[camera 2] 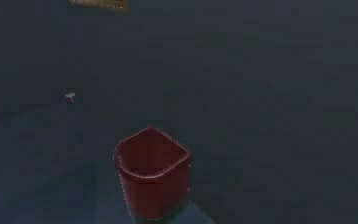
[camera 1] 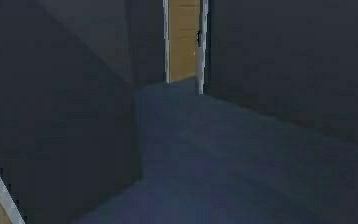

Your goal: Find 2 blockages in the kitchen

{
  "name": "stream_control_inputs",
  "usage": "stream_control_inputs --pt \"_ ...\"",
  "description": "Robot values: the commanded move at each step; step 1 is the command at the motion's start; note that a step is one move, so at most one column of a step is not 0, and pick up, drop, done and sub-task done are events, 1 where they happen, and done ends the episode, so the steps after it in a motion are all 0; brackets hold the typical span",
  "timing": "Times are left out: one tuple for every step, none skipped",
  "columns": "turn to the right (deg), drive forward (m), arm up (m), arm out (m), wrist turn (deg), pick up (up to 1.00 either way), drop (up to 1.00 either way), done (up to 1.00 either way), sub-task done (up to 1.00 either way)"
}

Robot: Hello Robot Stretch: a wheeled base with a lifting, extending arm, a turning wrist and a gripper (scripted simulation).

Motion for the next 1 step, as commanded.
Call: stream_control_inputs --pt "0.0 1.00 0.00 0.00 0.0 0.00 0.00 0.00 0.00"
